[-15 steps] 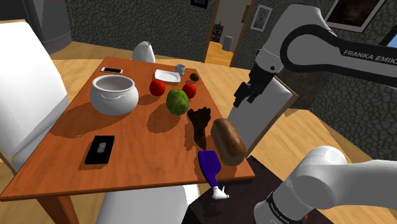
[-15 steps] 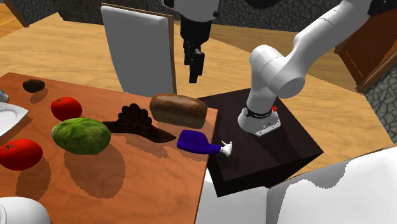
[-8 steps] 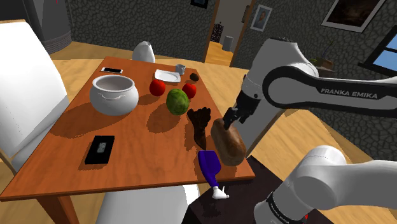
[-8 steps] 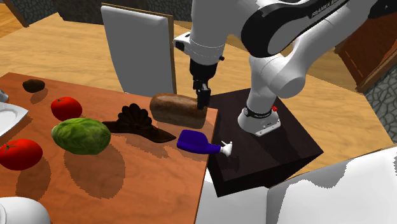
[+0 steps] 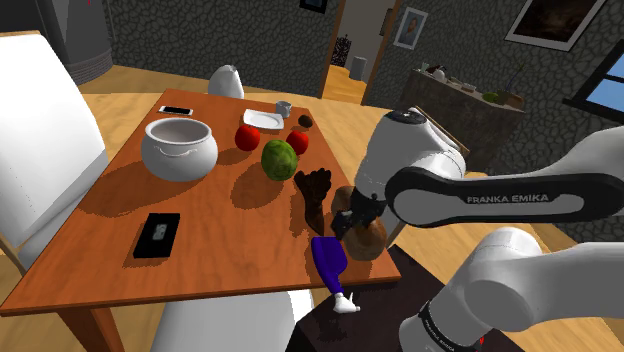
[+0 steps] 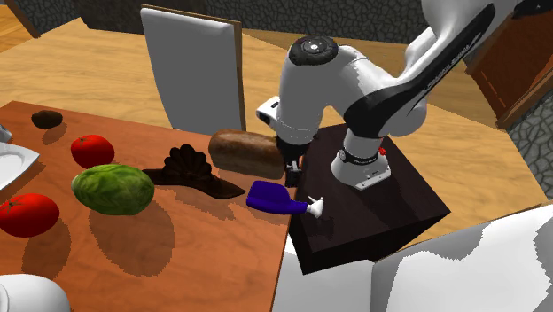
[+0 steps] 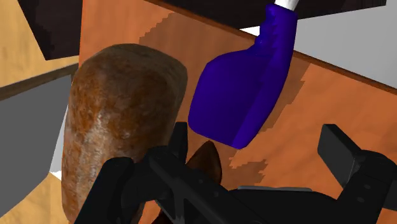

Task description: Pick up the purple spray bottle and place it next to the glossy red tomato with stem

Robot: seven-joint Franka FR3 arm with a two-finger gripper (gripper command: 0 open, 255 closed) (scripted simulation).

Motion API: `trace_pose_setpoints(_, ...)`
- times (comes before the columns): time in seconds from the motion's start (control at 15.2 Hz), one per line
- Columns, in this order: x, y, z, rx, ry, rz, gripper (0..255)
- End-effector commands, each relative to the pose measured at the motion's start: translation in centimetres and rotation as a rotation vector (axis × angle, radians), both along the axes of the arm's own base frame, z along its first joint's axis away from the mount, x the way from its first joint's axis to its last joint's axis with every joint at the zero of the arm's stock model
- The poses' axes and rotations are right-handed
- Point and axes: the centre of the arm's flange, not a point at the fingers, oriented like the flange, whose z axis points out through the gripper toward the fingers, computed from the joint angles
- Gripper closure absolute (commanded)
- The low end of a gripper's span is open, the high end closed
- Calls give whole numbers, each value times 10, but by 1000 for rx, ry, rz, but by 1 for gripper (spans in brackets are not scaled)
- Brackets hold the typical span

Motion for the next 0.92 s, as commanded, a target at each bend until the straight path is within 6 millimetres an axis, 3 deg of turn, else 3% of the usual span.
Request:
trace_pose_setpoints(0.0, -6, 8, -27, -11, 10, -17, 0)
trace_pose_setpoints(0.53, -22, 48, -125, -53, 57, -77, 0)
trace_pose_setpoints(0.86, -24, 48, -155, -57, 62, -82, 0)
